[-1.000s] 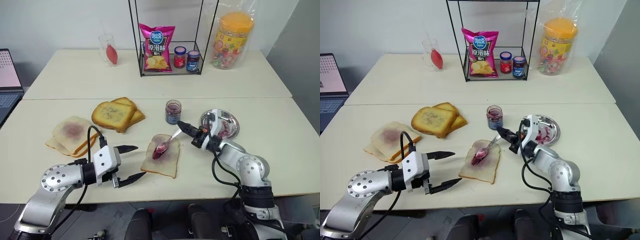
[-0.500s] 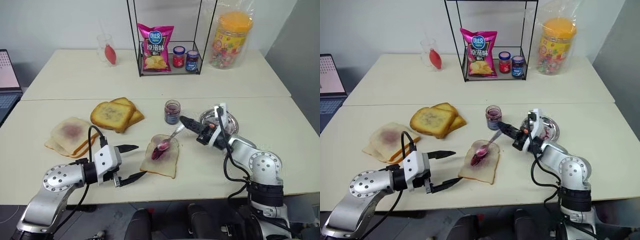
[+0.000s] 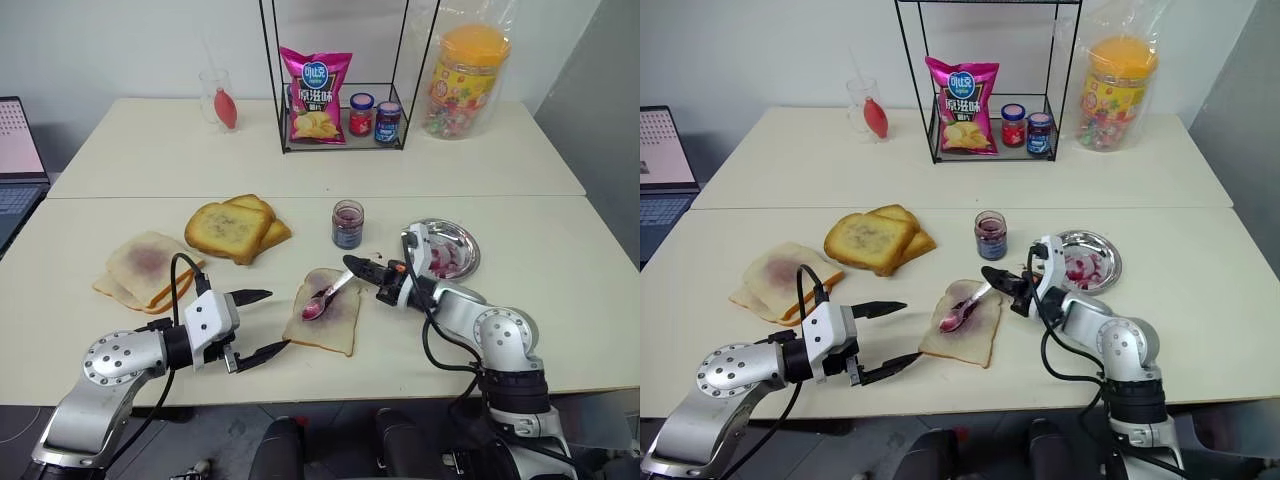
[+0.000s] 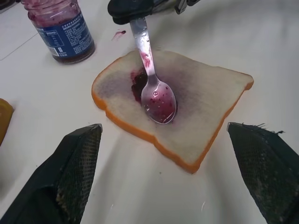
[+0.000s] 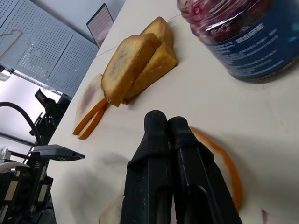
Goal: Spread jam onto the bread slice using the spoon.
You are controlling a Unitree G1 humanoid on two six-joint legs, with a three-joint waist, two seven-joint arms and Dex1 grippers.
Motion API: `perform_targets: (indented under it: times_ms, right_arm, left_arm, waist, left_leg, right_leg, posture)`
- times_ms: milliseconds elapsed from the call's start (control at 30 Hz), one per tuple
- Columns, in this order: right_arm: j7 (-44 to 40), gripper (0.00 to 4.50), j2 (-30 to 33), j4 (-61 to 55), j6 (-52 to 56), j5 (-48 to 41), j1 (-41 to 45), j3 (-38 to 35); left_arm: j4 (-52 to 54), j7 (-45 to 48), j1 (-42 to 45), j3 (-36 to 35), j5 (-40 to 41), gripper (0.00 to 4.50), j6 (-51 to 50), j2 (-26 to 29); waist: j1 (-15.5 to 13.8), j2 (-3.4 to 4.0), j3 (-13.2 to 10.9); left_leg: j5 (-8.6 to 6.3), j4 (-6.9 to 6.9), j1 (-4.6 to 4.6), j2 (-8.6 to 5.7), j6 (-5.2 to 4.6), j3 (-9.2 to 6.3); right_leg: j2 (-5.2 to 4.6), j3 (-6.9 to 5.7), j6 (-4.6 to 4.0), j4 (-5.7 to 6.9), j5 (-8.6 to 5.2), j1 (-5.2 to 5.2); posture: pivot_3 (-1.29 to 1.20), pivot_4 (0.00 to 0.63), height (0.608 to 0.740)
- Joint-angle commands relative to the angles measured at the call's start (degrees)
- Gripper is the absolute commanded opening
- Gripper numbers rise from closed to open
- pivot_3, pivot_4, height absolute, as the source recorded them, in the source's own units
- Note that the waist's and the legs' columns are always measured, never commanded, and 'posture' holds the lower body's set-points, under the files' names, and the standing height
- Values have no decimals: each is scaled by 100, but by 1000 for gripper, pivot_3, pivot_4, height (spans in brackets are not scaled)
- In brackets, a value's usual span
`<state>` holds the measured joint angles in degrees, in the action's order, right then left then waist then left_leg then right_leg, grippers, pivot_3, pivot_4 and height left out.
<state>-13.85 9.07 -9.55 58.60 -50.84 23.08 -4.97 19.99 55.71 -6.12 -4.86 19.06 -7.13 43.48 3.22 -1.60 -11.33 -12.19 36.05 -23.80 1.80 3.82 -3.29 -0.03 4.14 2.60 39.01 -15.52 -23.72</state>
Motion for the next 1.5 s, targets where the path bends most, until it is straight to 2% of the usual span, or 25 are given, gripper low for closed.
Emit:
perform_targets:
  times_ms: [33,333,500,600,700,967,1233,1500]
  right_arm:
    - [-50,56,297,-187,0,-39,-29,-346]
    - [53,56,469,-538,324,-635,21,-829]
    - [407,56,271,-807,544,-1631,205,-1193]
    - [563,56,309,-855,491,-1900,270,-1296]
    - [797,56,586,-914,170,-1916,339,-1687]
    - [896,56,1274,-567,-385,-1799,-164,-2529]
    - [387,56,1605,252,-927,-1369,-362,-2667]
    - [-113,56,1745,1487,-1503,-484,-71,-2387]
  left_arm:
    - [50,22,37,-74,10,4500,134,10]
    - [7,34,201,-32,27,4500,100,5]
    - [60,120,344,-14,158,4500,-71,58]
    - [152,249,609,80,346,4500,-373,110]
    - [553,91,1502,433,670,4500,-1242,-20]
    - [790,-534,2815,1592,296,4500,-2090,-785]
    - [270,-716,3828,2347,-183,4500,-2300,-1431]
    - [-151,-937,4179,2670,-585,4500,-2260,-1958]
  waist:
    - [0,0,0]
    - [2,0,0]
    - [5,0,0]
    - [7,0,0]
    - [-40,-1,-1]
    - [-52,-3,2]
    - [7,-1,1]
    - [0,1,2]
  left_leg:
    - [0,0,0,0,0,0]
    - [0,1,2,0,0,1]
    - [0,0,2,0,0,1]
    - [0,0,2,0,0,0]
    - [1,6,-2,-3,-1,-5]
    - [1,5,2,-13,-3,-3]
    - [8,10,14,-11,-12,0]
    - [8,8,16,-12,-14,1]
  right_leg:
    - [0,0,0,0,0,1]
    - [0,2,1,-1,0,4]
    - [1,2,1,-1,0,3]
    - [2,1,1,0,0,3]
    - [1,-4,4,0,2,7]
    - [-7,0,16,-12,7,21]
    - [1,6,17,-2,10,26]
    - [0,7,18,-6,10,31]
  posture:
    - [0,150,740]
    - [0,150,740]
    - [0,150,740]
    - [0,150,740]
    - [0,150,740]
    - [0,150,740]
    - [0,150,740]
    - [0,150,740]
